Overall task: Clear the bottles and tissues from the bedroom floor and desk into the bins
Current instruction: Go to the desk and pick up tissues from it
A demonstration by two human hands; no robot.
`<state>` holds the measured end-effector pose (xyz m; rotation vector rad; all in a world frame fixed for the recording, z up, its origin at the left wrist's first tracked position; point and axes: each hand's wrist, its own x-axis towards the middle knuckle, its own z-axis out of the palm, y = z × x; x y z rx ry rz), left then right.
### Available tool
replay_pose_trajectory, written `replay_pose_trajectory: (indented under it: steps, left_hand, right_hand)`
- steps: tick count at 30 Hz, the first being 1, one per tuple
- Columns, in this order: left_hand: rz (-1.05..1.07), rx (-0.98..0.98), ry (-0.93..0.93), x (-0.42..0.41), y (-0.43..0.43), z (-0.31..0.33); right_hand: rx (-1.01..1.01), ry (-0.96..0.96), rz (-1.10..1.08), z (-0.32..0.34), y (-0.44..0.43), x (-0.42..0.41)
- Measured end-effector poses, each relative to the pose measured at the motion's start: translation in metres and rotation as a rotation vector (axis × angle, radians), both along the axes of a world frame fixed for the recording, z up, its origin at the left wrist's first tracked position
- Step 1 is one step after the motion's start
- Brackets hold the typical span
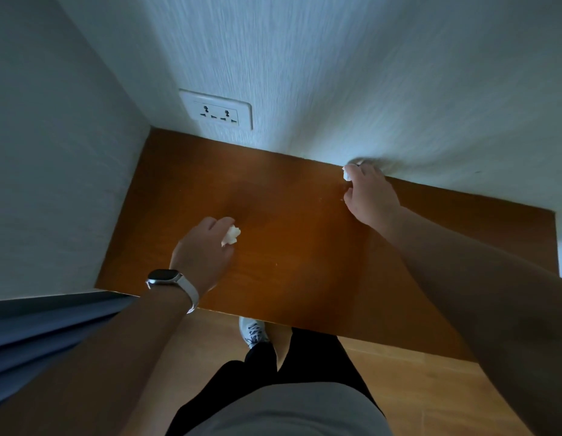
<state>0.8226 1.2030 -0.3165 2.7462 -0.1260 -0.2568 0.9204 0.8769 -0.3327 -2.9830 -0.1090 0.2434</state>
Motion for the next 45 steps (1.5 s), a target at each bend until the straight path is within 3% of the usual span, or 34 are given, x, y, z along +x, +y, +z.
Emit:
replay_pose_trajectory:
  steps: [17,27,33,45]
  left_hand:
    - [0.016,-0.121,-0.03,-0.017,-0.006,0.016]
    - [-0.094,-0.311,-0.108,-0.019,-0.039,0.059]
    - [-0.289,-0.316,-0.133,-0.018,-0.079,0.086]
    - [-0.387,-0.272,-0.216,-0.038,-0.181,0.15]
  right_hand:
    - [0.33,-0.014,-0.051,0.025,0.03,-0.031]
    - [0.313,-0.087,-0.077,0.103,0.022,-0.105]
    - [0.33,-0.168,-0.202,0.134,0.004,-0.147]
    - [0.386,-0.292,-0.281,0.177,-0.088,-0.201]
